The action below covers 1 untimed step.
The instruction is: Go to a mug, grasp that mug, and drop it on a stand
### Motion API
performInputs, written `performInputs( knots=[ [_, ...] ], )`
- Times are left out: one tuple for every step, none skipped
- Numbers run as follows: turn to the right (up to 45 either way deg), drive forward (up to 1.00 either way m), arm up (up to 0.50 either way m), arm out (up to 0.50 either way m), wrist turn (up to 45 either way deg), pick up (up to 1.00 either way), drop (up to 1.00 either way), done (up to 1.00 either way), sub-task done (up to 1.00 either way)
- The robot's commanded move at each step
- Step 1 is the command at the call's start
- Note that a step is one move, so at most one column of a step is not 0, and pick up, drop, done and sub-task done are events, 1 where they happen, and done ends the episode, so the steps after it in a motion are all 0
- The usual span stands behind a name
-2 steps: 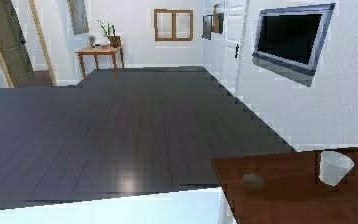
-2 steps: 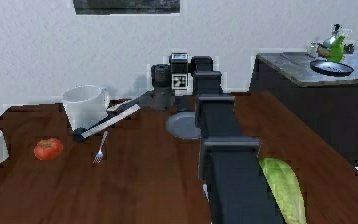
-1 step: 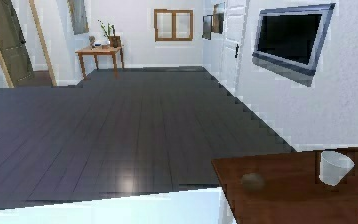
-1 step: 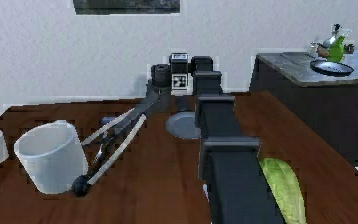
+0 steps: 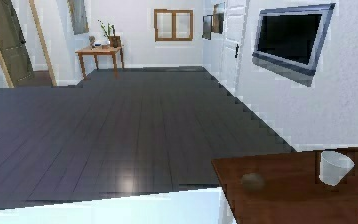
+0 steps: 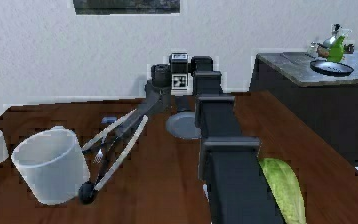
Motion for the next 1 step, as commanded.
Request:
performInputs(
  knots=[
    [0.0,0.00,0.00,-0.28,0.0,0.00,0.00,0.00,0.00]
  ],
)
